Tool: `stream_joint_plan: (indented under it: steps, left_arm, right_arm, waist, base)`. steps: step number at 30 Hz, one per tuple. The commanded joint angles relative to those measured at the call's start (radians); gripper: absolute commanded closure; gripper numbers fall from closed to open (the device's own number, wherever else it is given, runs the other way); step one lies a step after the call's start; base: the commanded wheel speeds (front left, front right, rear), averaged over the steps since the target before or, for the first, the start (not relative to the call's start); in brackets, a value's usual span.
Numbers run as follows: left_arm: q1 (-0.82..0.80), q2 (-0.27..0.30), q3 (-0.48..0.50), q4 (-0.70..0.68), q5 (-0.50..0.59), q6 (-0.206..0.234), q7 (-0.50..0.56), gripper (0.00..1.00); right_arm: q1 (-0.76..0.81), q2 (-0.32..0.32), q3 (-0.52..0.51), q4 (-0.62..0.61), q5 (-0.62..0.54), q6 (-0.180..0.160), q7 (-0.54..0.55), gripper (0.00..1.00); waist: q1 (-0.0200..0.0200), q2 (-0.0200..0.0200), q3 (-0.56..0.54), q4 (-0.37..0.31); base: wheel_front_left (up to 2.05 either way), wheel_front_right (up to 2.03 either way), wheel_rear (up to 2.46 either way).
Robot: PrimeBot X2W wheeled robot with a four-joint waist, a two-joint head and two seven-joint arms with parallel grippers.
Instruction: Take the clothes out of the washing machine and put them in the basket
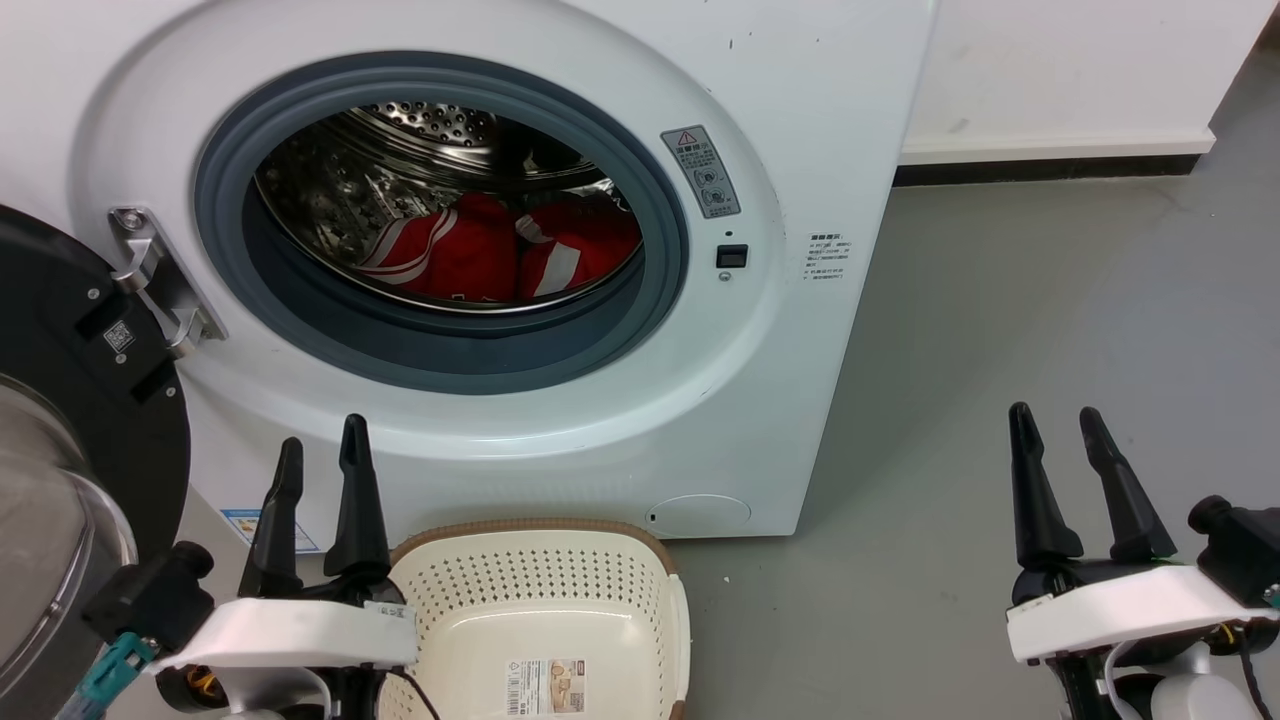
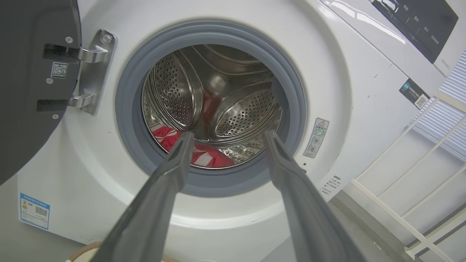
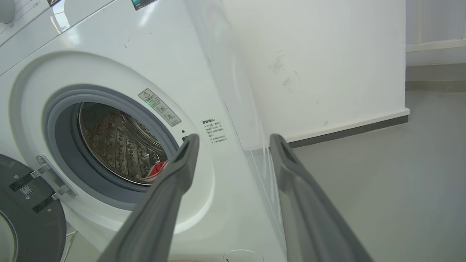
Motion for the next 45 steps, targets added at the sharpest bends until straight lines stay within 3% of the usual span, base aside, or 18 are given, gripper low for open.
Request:
stream_joint_plan:
  steps: [1, 10, 17, 34, 45]
  left_arm:
    - [0.003, 0.002, -0.002, -0.023, 0.051, 0.007, -0.012, 0.00]
    - [0.015, 0.003, -0.032, -0.046, 0.196, 0.040, -0.032, 0.00]
    - [0.028, 0.005, -0.057, -0.026, 0.262, 0.039, -0.049, 0.00]
    - [0.042, 0.003, -0.047, 0.030, 0.364, -0.027, -0.086, 0.00]
    - [0.051, 0.003, -0.076, 0.039, 0.502, -0.003, -0.106, 0.00]
  right_arm:
    - [-0.011, -0.001, 0.007, -0.018, -0.039, 0.000, -0.012, 0.00]
    - [-0.006, 0.000, 0.014, -0.021, -0.132, 0.000, -0.032, 0.00]
    - [-0.004, 0.000, 0.014, -0.024, -0.209, 0.000, -0.048, 0.00]
    - [0.008, 0.000, 0.015, -0.004, -0.342, 0.000, -0.085, 0.00]
    - [0.005, 0.000, 0.022, -0.012, -0.419, 0.000, -0.106, 0.00]
  waist:
    - [0.0000, 0.0000, 0.000, -0.002]
    - [0.0000, 0.0000, -0.001, -0.008]
    - [0.0000, 0.0000, 0.000, -0.011]
    - [0.0000, 0.0000, 0.007, -0.015]
    - [0.0000, 0.0000, 0.009, -0.023]
  base:
    - [0.00, 0.00, 0.00]
    - [0.00, 0.00, 0.00]
    - [0.00, 0.00, 0.00]
    - [0.00, 0.00, 0.00]
    - [0.00, 0.00, 0.00]
